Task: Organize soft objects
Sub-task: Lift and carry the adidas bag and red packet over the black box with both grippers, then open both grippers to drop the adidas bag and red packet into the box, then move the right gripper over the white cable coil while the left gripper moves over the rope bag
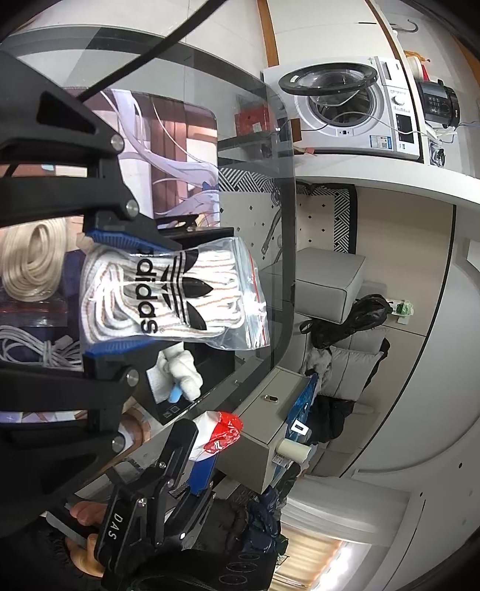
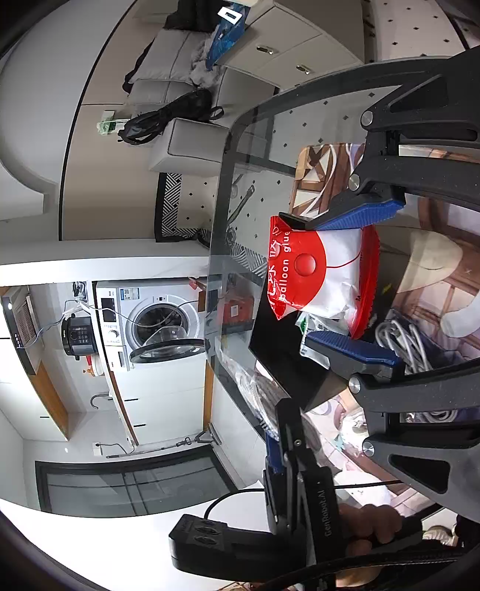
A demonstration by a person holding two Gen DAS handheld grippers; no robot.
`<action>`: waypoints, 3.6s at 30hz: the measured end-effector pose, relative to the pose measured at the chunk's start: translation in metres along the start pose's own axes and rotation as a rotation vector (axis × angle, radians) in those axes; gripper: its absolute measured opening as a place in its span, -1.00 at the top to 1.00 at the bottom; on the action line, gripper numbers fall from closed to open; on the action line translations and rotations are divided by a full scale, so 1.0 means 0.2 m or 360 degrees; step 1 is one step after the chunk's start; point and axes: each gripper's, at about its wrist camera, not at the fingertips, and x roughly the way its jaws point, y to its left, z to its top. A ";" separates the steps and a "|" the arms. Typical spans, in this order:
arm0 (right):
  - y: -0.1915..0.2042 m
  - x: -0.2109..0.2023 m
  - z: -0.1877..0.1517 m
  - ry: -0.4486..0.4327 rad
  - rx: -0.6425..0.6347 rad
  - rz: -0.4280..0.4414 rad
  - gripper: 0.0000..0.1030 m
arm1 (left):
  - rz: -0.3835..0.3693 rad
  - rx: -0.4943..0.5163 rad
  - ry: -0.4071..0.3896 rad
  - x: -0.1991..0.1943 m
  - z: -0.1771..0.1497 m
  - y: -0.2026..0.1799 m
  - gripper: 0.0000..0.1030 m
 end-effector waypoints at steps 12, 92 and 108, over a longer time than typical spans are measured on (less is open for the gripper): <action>-0.02 0.19 0.06 0.0052 0.0002 0.0023 -0.05 | 0.0015 0.0016 0.0048 0.14 0.06 -0.03 0.25; 0.08 -0.03 -0.32 0.0205 0.0044 -0.0056 -0.99 | 0.0239 0.0065 0.0162 -0.10 -0.38 0.07 -1.00; 0.21 0.16 -0.37 0.0364 0.0092 0.0034 -0.99 | 0.0248 0.0056 0.0219 -0.06 -0.40 0.10 -1.00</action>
